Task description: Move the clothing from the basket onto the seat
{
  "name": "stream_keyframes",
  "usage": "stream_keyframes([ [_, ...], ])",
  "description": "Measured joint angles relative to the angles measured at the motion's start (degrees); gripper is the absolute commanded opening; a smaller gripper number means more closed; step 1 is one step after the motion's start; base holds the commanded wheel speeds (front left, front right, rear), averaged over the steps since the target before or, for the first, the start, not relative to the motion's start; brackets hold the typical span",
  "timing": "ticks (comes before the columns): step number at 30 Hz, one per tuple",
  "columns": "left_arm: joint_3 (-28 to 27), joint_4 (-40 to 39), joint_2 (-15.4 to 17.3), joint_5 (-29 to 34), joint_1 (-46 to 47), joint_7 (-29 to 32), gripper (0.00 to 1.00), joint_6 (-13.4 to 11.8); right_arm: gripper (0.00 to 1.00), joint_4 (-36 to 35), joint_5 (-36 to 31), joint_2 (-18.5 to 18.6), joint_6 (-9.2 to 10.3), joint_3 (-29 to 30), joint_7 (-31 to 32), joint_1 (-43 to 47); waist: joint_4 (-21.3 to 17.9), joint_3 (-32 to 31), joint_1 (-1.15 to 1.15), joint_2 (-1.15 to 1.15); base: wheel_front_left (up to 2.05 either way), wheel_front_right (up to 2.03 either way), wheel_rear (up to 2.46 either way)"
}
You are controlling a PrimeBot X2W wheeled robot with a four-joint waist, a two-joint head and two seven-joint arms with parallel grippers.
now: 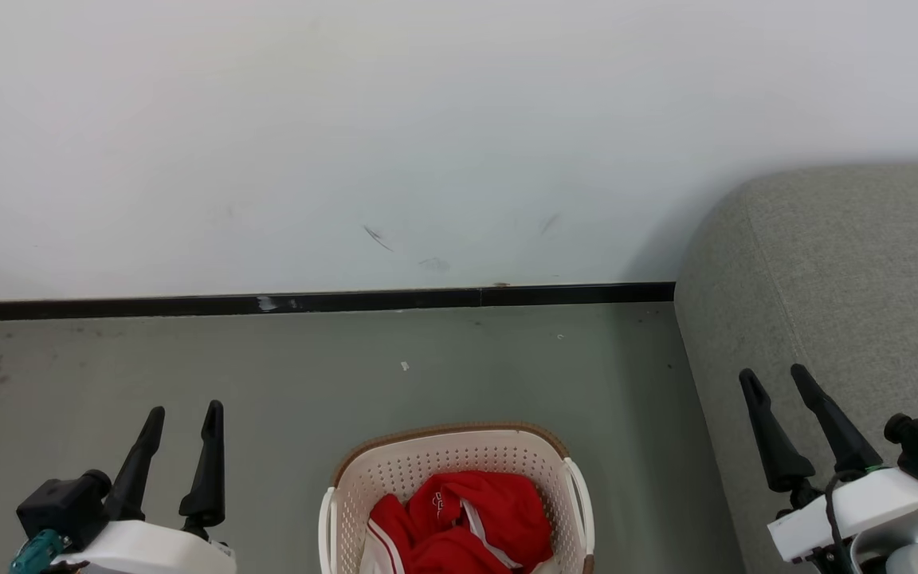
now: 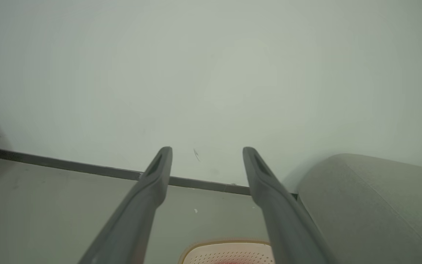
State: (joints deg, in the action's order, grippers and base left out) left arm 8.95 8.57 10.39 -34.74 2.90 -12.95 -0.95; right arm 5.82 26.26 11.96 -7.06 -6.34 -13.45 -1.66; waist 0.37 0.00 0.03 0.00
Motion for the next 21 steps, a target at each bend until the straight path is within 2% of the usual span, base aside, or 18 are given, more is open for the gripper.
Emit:
stream_keyframes([
  [7,0.2,-0.4,-0.1,4.4,0.0,-1.4,1.00,-0.3,1.00,-0.7,-6.6,-1.0,-0.01,0.7,-0.7,0.0,-0.1,0.1,0.00,0.00,0.00,0.00,0.00],
  [21,-0.7,-0.5,-1.2,5.7,0.0,-1.4,1.00,-0.4,1.00,-1.1,-8.1,-2.7,-0.01,2.2,-0.7,0.0,-0.2,0.1,-0.01,0.00,0.00,0.00,0.00],
])
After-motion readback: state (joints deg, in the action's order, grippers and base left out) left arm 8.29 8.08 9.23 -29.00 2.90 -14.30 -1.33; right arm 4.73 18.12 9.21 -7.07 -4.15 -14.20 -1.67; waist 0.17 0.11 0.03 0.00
